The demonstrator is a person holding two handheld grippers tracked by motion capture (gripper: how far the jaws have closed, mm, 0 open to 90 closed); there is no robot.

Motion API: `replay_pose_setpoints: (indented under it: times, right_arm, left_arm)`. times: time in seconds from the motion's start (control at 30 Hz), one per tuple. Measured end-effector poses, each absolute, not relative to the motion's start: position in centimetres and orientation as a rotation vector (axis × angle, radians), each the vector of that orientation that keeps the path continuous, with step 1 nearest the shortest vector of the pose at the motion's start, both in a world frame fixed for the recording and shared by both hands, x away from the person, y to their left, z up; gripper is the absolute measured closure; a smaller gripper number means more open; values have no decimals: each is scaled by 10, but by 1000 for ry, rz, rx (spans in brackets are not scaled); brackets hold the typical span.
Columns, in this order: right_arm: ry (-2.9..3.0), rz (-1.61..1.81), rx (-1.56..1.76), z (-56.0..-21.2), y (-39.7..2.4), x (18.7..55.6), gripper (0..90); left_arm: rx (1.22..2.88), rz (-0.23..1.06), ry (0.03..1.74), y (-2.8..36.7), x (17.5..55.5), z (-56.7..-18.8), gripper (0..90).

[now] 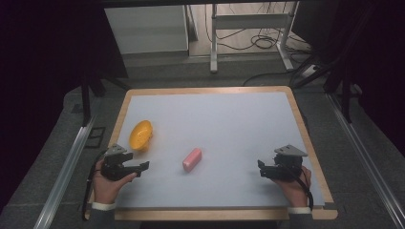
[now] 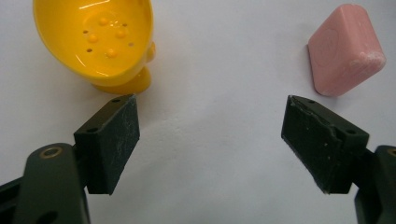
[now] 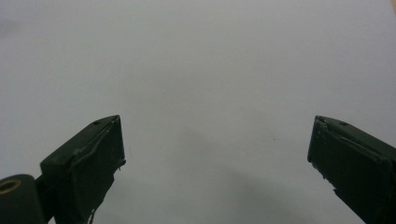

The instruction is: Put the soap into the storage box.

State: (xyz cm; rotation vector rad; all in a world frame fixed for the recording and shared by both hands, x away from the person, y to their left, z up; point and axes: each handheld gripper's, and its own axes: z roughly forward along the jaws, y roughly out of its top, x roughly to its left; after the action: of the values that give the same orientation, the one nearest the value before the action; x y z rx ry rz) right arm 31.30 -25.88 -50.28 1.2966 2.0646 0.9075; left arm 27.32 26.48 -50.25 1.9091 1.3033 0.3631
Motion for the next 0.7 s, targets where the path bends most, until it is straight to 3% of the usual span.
replay_pose_setpoints:
  times: [0.7]
  right_arm:
    - [2030,1036,1273,-497,-271,308,52]
  left_arm:
    - [1888,381,1322,269,273,-500,204]
